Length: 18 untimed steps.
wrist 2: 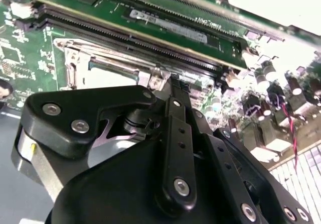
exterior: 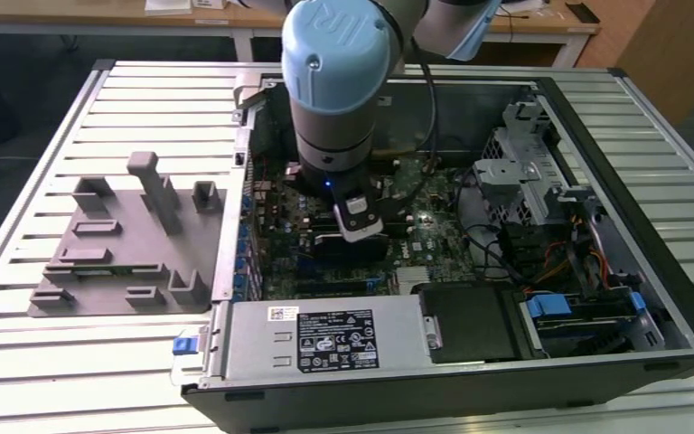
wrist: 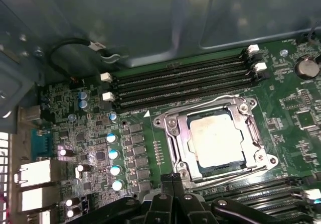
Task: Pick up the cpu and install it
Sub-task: 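Install the second cpu locking lever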
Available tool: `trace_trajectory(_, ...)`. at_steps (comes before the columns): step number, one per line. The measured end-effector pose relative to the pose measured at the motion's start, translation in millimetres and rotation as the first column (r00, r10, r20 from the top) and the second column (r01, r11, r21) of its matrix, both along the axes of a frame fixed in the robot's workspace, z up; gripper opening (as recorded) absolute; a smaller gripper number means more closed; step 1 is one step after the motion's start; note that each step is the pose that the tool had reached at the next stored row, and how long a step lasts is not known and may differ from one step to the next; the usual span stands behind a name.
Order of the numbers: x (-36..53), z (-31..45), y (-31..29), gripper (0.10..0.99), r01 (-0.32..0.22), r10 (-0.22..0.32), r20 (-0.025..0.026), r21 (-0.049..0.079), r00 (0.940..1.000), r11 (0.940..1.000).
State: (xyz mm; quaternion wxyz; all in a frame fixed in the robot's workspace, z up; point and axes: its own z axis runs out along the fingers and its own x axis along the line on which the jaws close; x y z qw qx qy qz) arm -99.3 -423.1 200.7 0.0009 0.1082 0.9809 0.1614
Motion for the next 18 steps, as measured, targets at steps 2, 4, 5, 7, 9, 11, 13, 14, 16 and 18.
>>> trace_trajectory(2,0.0,4.4,0.0,0.106,0.0,0.0,0.0004,0.0,1.0,1.0)
trace_trajectory(4,0.0,8.9,0.0,0.106,0.0,0.0,0.0008,0.0,1.0,1.0)
trace_trajectory(5,0.0,11.4,0.0,0.106,0.0,0.0,0.001,0.0,1.0,1.0)
trace_trajectory(7,0.0,16.4,0.0,0.106,0.0,0.0,0.0013,0.0,1.0,1.0)
trace_trajectory(9,0.0,20.0,0.0,0.106,0.0,0.0,0.0017,0.0,1.0,1.0)
trace_trajectory(11,0.0,20.3,0.0,0.106,0.0,0.0,0.0019,0.0,1.0,1.0)
trace_trajectory(13,0.0,20.3,0.0,0.106,0.0,0.0,0.0018,0.0,1.0,1.0)
trace_trajectory(14,0.0,20.3,0.0,0.106,0.0,0.0,0.0018,0.0,1.0,1.0)
trace_trajectory(16,0.0,20.4,0.3,0.106,0.0,0.0,0.0018,0.0,1.0,1.0)
trace_trajectory(18,0.0,20.4,1.3,0.106,0.0,0.0,0.0018,0.0,1.0,1.0)
